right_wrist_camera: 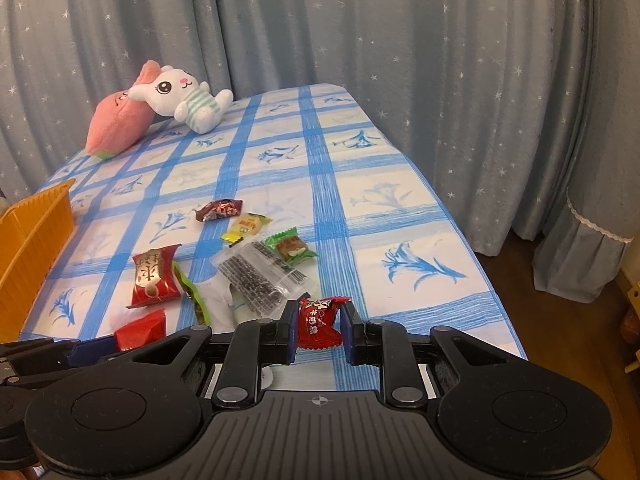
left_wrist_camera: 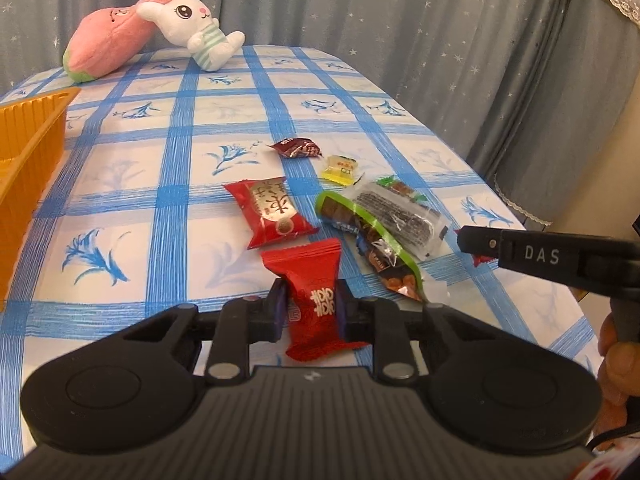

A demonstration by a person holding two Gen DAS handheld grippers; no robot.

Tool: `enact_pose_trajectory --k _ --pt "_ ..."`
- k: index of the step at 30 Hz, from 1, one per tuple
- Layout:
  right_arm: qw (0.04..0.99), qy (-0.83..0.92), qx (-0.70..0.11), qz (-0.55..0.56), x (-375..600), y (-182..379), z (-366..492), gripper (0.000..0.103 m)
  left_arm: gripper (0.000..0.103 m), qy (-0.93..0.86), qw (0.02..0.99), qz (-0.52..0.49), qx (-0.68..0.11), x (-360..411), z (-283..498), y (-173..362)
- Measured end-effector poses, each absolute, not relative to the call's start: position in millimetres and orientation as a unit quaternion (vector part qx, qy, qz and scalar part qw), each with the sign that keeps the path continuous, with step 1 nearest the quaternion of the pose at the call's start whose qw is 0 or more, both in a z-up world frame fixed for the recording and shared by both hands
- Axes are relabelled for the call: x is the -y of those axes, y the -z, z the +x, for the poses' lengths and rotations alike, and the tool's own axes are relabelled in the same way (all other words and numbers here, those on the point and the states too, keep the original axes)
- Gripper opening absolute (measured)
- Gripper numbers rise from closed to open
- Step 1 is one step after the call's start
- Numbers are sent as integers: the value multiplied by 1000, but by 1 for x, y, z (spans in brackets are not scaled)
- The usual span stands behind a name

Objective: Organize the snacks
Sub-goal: 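Carry both snacks over the orange tray and open both tools to release them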

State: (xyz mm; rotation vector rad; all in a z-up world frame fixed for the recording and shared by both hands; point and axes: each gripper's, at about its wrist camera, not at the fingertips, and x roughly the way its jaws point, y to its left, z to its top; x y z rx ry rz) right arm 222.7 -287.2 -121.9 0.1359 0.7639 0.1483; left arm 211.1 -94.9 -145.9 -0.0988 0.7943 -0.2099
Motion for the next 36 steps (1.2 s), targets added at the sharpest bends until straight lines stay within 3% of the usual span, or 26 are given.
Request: enact_pose_trajectory --k 15,36 --pt "931 -119 -340 63 250 93 217 22 22 72 927 -52 -365 40 199 105" --pt "918 -271 -289 34 78 46 201 22 22 -32 943 -46 -329 -133 156 44"
